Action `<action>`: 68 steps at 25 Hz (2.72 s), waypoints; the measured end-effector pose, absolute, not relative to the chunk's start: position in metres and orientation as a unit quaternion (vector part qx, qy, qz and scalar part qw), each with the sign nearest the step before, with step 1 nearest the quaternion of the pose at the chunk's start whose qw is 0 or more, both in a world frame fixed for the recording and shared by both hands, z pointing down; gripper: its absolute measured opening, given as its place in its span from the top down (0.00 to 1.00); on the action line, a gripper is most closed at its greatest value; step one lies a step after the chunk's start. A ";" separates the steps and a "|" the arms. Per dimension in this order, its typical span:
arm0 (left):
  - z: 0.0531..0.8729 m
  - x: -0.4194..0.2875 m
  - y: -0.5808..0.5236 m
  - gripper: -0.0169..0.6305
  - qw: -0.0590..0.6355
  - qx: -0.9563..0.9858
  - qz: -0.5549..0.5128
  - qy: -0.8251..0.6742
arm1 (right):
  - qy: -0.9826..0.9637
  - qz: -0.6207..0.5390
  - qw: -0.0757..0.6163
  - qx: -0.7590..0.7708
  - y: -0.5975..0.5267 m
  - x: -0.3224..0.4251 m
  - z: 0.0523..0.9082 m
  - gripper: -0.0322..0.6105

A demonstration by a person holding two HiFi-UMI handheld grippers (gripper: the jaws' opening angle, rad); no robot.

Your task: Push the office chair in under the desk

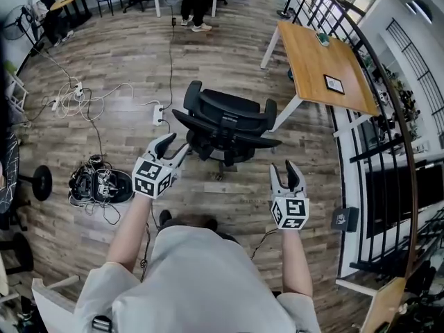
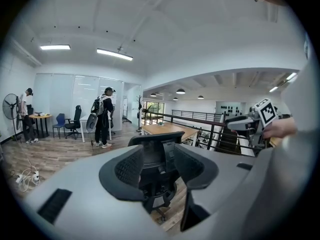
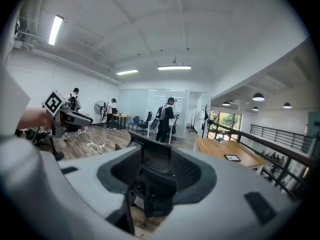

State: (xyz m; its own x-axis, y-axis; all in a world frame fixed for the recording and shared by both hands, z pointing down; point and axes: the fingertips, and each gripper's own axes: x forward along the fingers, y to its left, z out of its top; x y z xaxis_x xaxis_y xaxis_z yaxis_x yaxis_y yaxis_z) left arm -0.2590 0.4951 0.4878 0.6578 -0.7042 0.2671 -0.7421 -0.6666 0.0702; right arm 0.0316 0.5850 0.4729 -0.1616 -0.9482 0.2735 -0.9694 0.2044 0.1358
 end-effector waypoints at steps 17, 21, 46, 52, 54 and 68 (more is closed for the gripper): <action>0.525 -0.249 0.454 0.69 0.078 0.899 0.173 -0.395 | -0.779 0.060 0.216 0.585 0.538 0.045 0.523 0.68; 0.539 -0.247 0.422 0.69 0.060 0.902 0.208 -0.374 | -0.775 0.070 0.242 0.579 0.512 0.047 0.538 0.68; 0.728 -0.242 0.315 0.61 -0.257 0.766 0.587 -0.043 | -0.706 0.001 0.624 0.334 0.428 0.061 0.705 0.66; 0.749 -0.242 0.303 0.72 -0.287 0.742 0.605 -0.011 | -0.665 -0.034 0.688 0.290 0.420 0.074 0.727 0.66; 0.753 -0.240 0.299 0.75 -0.297 0.738 0.606 -0.007 | -0.648 -0.051 0.712 0.267 0.420 0.079 0.737 0.66; 0.754 -0.239 0.285 0.85 -0.297 0.747 0.595 0.007 | -0.628 -0.075 0.736 0.243 0.409 0.076 0.752 0.84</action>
State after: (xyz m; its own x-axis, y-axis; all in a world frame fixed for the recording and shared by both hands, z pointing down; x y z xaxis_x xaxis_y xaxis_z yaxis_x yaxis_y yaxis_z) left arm -0.2387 0.2847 0.7542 0.2915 -0.3432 0.8929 0.3645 -0.8232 -0.4353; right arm 0.0755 0.4087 0.7516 0.2010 -0.4149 0.8874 -0.1953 0.8707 0.4514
